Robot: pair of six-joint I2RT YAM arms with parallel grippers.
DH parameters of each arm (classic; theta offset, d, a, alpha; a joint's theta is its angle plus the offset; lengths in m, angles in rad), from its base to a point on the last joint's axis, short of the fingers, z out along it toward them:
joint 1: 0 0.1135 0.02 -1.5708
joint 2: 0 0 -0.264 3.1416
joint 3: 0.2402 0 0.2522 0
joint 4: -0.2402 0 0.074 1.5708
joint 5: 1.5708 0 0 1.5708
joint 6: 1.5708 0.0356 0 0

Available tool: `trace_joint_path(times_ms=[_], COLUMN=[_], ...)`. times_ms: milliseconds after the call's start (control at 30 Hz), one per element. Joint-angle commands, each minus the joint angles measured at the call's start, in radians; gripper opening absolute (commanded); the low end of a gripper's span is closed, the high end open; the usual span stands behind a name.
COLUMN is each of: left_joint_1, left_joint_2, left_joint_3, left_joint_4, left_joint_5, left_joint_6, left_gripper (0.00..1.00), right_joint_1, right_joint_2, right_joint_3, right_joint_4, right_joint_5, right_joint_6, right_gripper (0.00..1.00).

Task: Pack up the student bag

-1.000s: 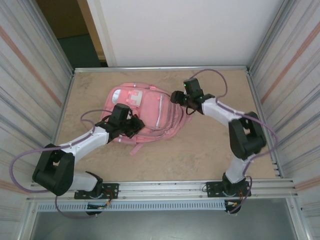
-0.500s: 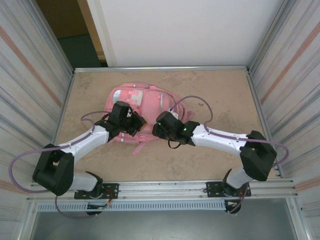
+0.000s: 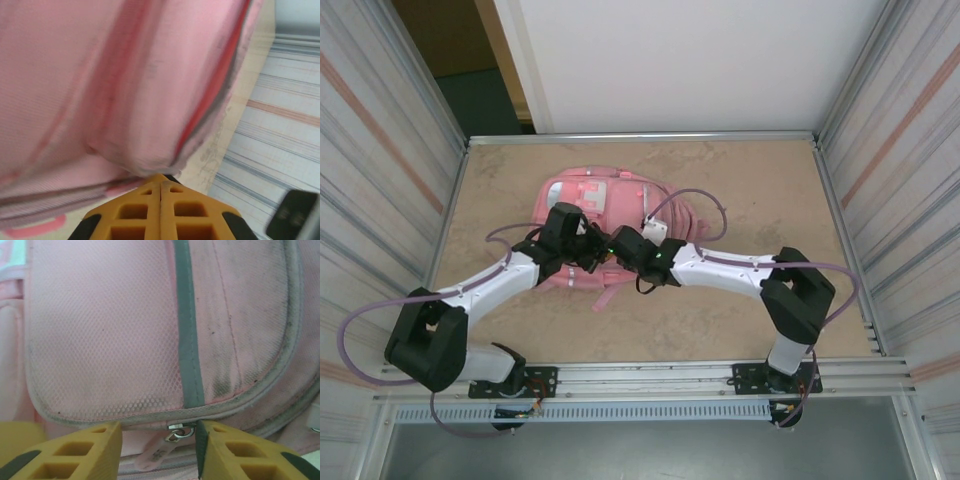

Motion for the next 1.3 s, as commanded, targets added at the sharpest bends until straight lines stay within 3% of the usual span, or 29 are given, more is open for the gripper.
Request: trace_joint_path(times_ms=[0,167,300,333,400,433,500,567,667,733,967,1133,1267], left_joint_1=[-0.007,-0.007,0.001,0.003,0.003,0.004,0.004,-0.011,-0.020,-0.018,0.002,0.020,0.020], left_joint_2=[-0.053,-0.050,-0.032,-0.030,-0.024,-0.020,-0.008,0.009,0.072,0.123,0.280,0.304,0.227], left_joint_3=[0.022,0.025,0.029,0.032,0.039,0.045,0.068,0.107,0.157,0.175,0.219,0.252,0.234], left_joint_4=[0.039,0.048,0.018,-0.014,-0.085,-0.108,-0.156,-0.195,-0.234,-0.258,-0.156,-0.153,-0.163], left_joint_5=[0.014,0.003,0.001,-0.017,-0.061,-0.078,-0.123,-0.202,-0.240,-0.253,-0.118,-0.036,-0.070], left_joint_6=[-0.003,0.018,0.032,0.044,0.069,0.084,0.106,0.150,0.176,0.151,0.162,0.189,0.206], left_gripper=[0.00,0.00,0.00,0.06,0.42,0.50,0.60,0.62,0.60,0.53,0.42,0.22,0.02], right_joint_1=[0.007,0.013,0.013,0.012,0.014,0.018,0.020,0.020,0.019,0.016,-0.004,-0.017,-0.020], right_joint_2=[0.022,0.005,-0.026,-0.034,-0.049,-0.055,-0.068,-0.081,-0.095,-0.096,-0.100,-0.077,-0.061], right_joint_3=[0.023,0.002,-0.022,-0.033,-0.055,-0.060,-0.056,-0.064,-0.086,-0.085,-0.106,-0.096,-0.046], right_joint_4=[-0.075,-0.099,-0.087,-0.073,-0.047,-0.043,-0.055,-0.049,0.002,0.001,0.044,0.050,-0.027], right_joint_5=[0.084,0.108,0.038,0.013,-0.015,-0.011,0.009,0.013,-0.004,-0.015,-0.085,-0.146,-0.102], right_joint_6=[0.066,0.086,0.098,0.098,0.105,0.108,0.109,0.110,0.092,0.090,0.060,0.045,0.040], right_gripper=[0.38,0.31,0.31,0.31,0.34,0.35,0.37,0.38,0.38,0.38,0.37,0.45,0.53])
